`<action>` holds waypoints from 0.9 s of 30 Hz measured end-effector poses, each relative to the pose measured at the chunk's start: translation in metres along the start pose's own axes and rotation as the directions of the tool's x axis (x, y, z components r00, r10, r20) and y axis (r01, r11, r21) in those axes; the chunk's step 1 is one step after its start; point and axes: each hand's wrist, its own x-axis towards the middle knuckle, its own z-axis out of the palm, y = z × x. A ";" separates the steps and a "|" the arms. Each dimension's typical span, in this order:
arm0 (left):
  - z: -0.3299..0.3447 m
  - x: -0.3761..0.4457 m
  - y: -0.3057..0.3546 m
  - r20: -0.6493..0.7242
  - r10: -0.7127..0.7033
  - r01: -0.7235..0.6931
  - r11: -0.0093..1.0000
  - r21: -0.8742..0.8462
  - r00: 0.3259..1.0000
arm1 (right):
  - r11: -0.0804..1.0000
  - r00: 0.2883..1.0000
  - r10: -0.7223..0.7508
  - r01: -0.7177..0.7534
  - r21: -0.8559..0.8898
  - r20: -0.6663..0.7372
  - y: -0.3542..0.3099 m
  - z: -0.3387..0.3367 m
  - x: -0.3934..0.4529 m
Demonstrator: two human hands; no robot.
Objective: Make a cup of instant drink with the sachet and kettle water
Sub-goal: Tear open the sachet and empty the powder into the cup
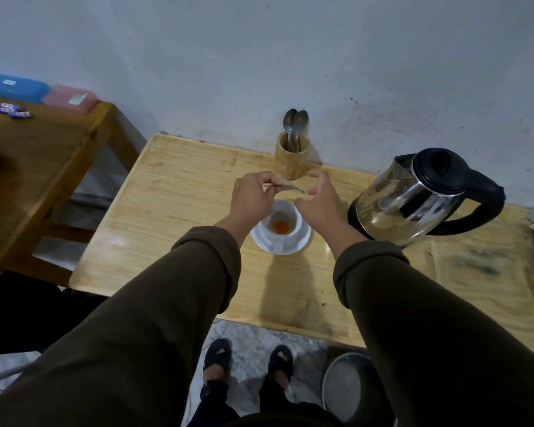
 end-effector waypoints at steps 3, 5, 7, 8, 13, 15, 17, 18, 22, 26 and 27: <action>-0.010 0.000 -0.002 -0.096 0.029 -0.034 0.998 -0.045 0.995 | 0.921 0.956 0.292 -0.287 0.266 0.019 -0.018 0.006 0.002; -0.014 0.000 -0.006 -0.119 0.067 -0.069 0.998 -0.012 0.991 | 0.808 0.907 0.390 -0.419 0.415 0.157 -0.027 0.009 0.001; -0.016 -0.002 -0.011 -0.092 0.081 -0.079 0.997 0.020 0.993 | 0.771 0.895 0.378 -0.446 0.455 0.238 -0.031 0.012 -0.001; -0.017 -0.003 -0.014 -0.064 0.085 -0.084 0.996 0.024 0.994 | 0.766 0.894 0.362 -0.447 0.463 0.265 -0.031 0.015 -0.002; -0.028 -0.010 -0.028 0.068 0.083 -0.089 0.992 0.086 0.994 | 0.747 0.895 0.364 -0.446 0.494 0.257 -0.030 0.033 -0.004; -0.036 -0.012 -0.038 0.091 0.003 -0.009 0.997 0.071 0.996 | 0.772 0.896 0.372 -0.443 0.455 0.241 -0.031 0.040 -0.005; -0.045 -0.011 -0.048 0.093 -0.122 0.124 0.992 -0.020 0.988 | 0.813 0.901 0.362 -0.431 0.392 0.238 -0.033 0.049 -0.007; -0.049 -0.011 -0.054 0.088 -0.175 0.182 0.980 -0.075 0.981 | 0.836 0.907 0.347 -0.414 0.360 0.238 -0.034 0.054 -0.009; -0.068 -0.013 -0.075 0.082 -0.285 0.293 0.949 -0.114 0.955 | 0.897 0.913 0.290 -0.363 0.251 0.287 -0.041 0.085 -0.010; -0.081 -0.014 -0.097 0.062 -0.400 0.405 0.906 -0.122 0.914 | 0.895 0.891 0.324 -0.398 0.203 0.318 -0.046 0.118 -0.014; -0.083 -0.014 -0.103 0.048 -0.422 0.425 0.898 -0.111 0.905 | 0.895 0.882 0.342 -0.412 0.174 0.325 -0.045 0.125 -0.014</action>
